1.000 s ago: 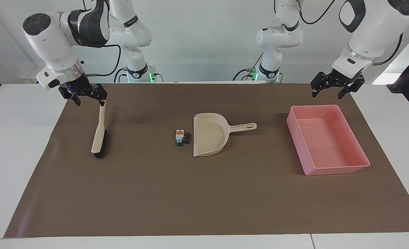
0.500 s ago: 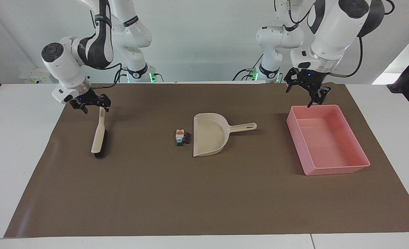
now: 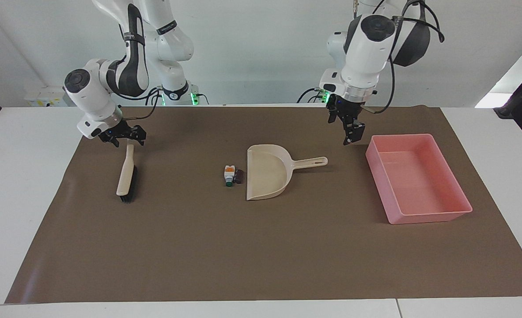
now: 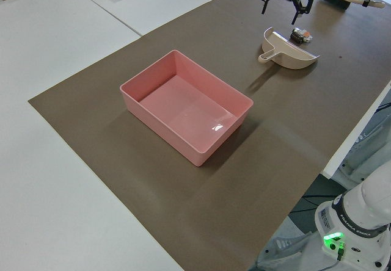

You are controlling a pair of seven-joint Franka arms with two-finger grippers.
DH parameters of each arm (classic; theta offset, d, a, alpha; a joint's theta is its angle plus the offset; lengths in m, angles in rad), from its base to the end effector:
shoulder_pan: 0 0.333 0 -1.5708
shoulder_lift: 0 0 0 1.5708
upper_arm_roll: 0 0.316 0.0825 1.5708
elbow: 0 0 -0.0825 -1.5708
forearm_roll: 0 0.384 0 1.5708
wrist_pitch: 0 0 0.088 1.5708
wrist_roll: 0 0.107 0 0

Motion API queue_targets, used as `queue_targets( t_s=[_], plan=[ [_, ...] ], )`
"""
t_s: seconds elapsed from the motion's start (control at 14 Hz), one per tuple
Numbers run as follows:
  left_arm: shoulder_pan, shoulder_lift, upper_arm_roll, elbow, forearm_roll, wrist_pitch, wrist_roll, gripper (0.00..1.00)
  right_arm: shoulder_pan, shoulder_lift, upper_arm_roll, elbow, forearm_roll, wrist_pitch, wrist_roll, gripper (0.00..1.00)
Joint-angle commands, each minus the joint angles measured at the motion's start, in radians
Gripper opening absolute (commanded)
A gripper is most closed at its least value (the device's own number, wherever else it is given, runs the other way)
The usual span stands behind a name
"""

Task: Clean e-waste and dump in bin
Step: 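Grasp the dustpan handle with the left gripper while the right gripper reaches the brush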

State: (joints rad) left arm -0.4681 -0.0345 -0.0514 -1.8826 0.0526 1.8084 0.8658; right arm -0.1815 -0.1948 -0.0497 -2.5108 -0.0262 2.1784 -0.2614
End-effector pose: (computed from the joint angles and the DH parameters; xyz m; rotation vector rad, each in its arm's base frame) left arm 0.4770 -0.2681 0.5156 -2.3691 1.9927 0.0747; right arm 0.4188 -0.0993 0.3411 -3.1105 -0.0750 0.2123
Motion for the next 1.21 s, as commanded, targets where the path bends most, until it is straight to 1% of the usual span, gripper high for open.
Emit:
queue_targets(
  t_s=[0.0,0.07,0.21,0.29,0.5,0.57,0.64,0.71,0.79,0.93,1.0,1.14],
  plan=[
    [-0.073,0.071,0.015,-0.016,0.052,0.045,-0.014,1.0,-0.016,-0.017,0.008,-0.022,-0.009,0.02,-0.053,0.95],
    [-0.086,0.093,0.015,-0.016,0.053,0.055,-0.028,1.0,-0.016,-0.018,0.008,-0.023,-0.009,0.02,-0.053,0.91],
    [-0.113,0.139,0.015,-0.023,0.055,0.083,-0.054,1.0,-0.018,-0.02,0.008,-0.029,-0.009,0.02,-0.059,0.76],
    [-0.116,0.149,0.015,-0.041,0.058,0.107,-0.059,1.0,-0.018,-0.02,0.008,-0.029,-0.009,0.018,-0.059,0.73],
    [-0.124,0.148,0.015,-0.098,0.07,0.187,-0.1,0.98,-0.029,-0.02,0.008,-0.032,-0.009,0.018,-0.061,0.64],
    [-0.124,0.148,0.016,-0.101,0.072,0.19,-0.102,0.94,-0.029,-0.02,0.008,-0.032,-0.009,0.018,-0.061,0.55],
    [-0.124,0.149,0.015,-0.108,0.082,0.196,-0.102,0.97,-0.029,-0.02,0.008,-0.032,-0.009,0.018,-0.059,0.4],
    [-0.122,0.154,0.015,-0.112,0.084,0.225,-0.102,0.97,-0.029,-0.02,0.008,-0.031,-0.009,0.018,-0.058,0.03],
    [-0.126,0.168,0.015,-0.118,0.084,0.238,-0.102,0.97,-0.027,-0.02,0.008,-0.031,-0.009,0.02,-0.039,0.0],
    [-0.138,0.177,0.015,-0.118,0.09,0.244,-0.102,0.97,-0.018,-0.018,0.008,-0.023,-0.009,0.017,-0.007,0.0],
    [-0.138,0.197,0.015,-0.113,0.098,0.246,-0.103,0.97,-0.016,-0.017,0.01,-0.022,-0.009,0.014,-0.007,0.0],
    [-0.159,0.228,0.016,-0.11,0.113,0.255,-0.132,0.97,-0.015,-0.009,0.01,0.013,-0.009,-0.011,0.001,0.0]
  ],
)
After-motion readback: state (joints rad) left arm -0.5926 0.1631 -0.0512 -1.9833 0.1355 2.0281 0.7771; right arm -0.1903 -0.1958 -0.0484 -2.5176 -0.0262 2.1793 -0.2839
